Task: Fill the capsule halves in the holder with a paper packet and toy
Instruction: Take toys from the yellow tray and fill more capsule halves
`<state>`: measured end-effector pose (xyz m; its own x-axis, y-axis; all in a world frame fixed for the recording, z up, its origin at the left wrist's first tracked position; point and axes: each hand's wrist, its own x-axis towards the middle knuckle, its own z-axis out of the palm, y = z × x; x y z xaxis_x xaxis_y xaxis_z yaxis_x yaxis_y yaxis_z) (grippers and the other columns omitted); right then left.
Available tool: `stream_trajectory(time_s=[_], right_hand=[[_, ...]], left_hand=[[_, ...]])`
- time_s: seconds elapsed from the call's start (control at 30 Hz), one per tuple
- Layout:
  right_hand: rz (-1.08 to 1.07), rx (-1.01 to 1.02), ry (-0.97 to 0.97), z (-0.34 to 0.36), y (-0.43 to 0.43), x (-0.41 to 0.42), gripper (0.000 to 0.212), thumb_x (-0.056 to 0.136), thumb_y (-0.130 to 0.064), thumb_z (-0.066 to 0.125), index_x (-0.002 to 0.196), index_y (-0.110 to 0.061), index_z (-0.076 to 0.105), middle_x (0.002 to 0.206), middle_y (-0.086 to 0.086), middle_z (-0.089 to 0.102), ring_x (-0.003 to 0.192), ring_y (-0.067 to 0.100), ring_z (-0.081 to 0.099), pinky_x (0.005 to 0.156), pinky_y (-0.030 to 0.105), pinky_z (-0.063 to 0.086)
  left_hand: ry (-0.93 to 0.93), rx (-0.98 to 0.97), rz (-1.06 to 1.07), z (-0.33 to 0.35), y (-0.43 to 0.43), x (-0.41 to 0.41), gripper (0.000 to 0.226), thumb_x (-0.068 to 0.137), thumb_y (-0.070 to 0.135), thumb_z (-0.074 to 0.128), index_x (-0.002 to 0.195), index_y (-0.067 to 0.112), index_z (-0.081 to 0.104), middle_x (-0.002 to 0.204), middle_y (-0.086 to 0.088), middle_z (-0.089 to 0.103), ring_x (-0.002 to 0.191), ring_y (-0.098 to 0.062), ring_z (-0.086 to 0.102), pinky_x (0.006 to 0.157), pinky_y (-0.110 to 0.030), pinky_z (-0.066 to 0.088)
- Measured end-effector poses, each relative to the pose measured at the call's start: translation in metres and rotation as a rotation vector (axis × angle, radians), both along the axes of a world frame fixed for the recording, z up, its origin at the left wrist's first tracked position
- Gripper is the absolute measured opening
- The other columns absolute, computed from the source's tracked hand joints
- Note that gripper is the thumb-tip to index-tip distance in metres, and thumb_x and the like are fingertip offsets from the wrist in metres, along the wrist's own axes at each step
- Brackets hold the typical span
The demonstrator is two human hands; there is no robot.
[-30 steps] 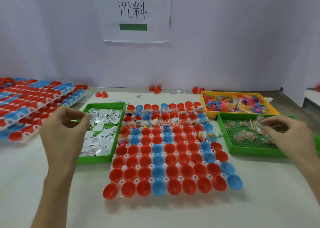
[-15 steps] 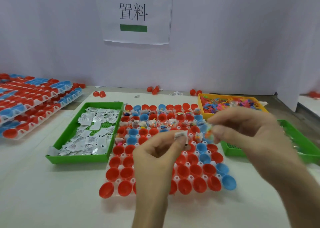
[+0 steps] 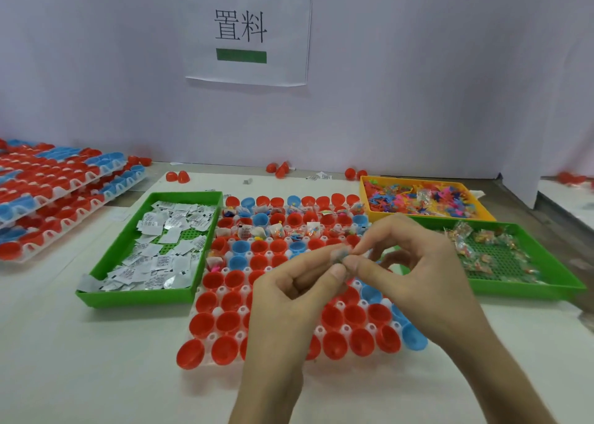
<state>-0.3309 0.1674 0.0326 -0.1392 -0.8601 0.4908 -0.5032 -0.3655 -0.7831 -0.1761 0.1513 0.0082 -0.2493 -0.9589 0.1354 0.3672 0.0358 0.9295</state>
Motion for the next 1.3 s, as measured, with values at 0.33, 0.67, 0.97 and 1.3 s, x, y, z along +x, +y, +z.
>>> stream_trajectory(time_s=[0.33, 0.67, 0.97, 1.3], right_hand=[[-0.051, 0.007, 0.143, 0.001, -0.043, -0.053, 0.009, 0.089, -0.035, 0.068, 0.081, -0.033, 0.069, 0.079, -0.014, 0.07, 0.07, 0.008, 0.064, 0.064, 0.018, 0.051], [-0.356, 0.524, 0.583, -0.044, -0.178, -0.162, 0.032, 0.092, -0.031, 0.07, 0.121, -0.018, 0.069, 0.121, 0.004, 0.068, 0.107, 0.02, 0.061, 0.089, 0.033, 0.048], [-0.572, 0.393, 0.608, -0.052, -0.192, -0.165, 0.009, 0.088, -0.028, 0.073, 0.094, -0.023, 0.078, 0.102, -0.001, 0.075, 0.09, 0.016, 0.064, 0.087, 0.039, 0.053], [-0.419, 0.179, 0.244, -0.003, -0.127, -0.103, 0.005, 0.083, -0.022, 0.08, 0.088, -0.019, 0.079, 0.081, -0.008, 0.074, 0.069, -0.001, 0.063, 0.063, 0.015, 0.045]], left_hand=[[0.092, 0.109, 0.151, -0.01, -0.005, 0.001, 0.022, 0.071, 0.026, 0.072, 0.091, 0.02, 0.079, 0.09, -0.011, 0.078, 0.086, -0.026, 0.076, 0.07, -0.02, 0.058], [0.072, 0.09, 0.183, -0.008, -0.011, 0.005, 0.016, 0.073, 0.024, 0.067, 0.085, 0.026, 0.078, 0.085, -0.008, 0.077, 0.08, -0.022, 0.076, 0.067, -0.018, 0.056], [0.108, 0.098, 0.219, -0.01, -0.015, 0.013, 0.017, 0.07, 0.019, 0.068, 0.082, 0.02, 0.08, 0.079, -0.015, 0.076, 0.073, -0.026, 0.075, 0.062, -0.019, 0.057], [0.04, 0.041, 0.292, -0.016, -0.016, 0.009, 0.03, 0.064, 0.023, 0.071, 0.091, 0.012, 0.07, 0.071, -0.011, 0.075, 0.066, -0.012, 0.073, 0.066, -0.018, 0.057]])
